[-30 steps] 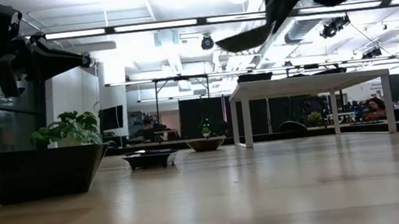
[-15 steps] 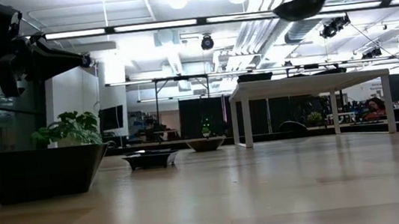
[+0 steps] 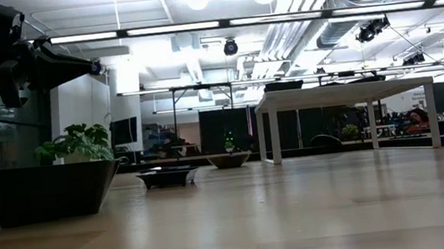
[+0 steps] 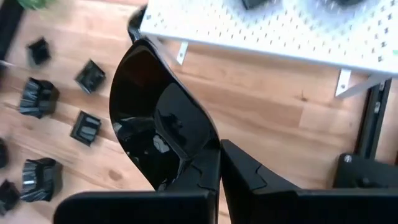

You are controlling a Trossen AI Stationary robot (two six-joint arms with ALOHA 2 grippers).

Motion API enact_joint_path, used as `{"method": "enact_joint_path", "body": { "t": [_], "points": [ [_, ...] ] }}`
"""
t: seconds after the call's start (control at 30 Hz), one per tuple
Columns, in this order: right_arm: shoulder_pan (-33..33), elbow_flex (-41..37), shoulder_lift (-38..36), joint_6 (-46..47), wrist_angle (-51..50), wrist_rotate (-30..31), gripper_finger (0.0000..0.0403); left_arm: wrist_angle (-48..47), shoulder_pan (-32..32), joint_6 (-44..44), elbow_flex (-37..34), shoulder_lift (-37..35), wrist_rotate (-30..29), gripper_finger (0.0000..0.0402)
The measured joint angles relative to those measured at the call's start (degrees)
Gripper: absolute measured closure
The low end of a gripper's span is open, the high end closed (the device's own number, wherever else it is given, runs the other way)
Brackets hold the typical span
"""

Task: Pick & Place Mini shaped plates
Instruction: Stack the leaf-shaped plate on top of the leaf-shaped plate on the shelf

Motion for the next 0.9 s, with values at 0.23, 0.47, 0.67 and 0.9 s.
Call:
{"method": "enact_joint_path", "body": {
  "t": [0.23,0.47,0.67,0.9],
  "points": [
    [-1.68,0.0,-5.89,-4.56,-0.04,3.78,0.04,0.0,-0.01,0.0,0.0,0.0,0.0,0.0356],
    [-10.58,0.0,-9.14,-10.82,-0.09,3.65,0.0401,-0.01,-0.01,0.0,0.0,0.0,-0.01,0.0356],
    [-21.52,0.0,-9.46,-16.59,-0.11,1.46,0.04,-0.01,0.0,0.0,0.0,0.0,0.0,0.0356],
    [-36.38,0.0,-9.31,-25.68,0.03,-2.06,0.0399,0.0,0.0,0.0,0.0,0.0,-0.01,0.0356]
  ]
}}
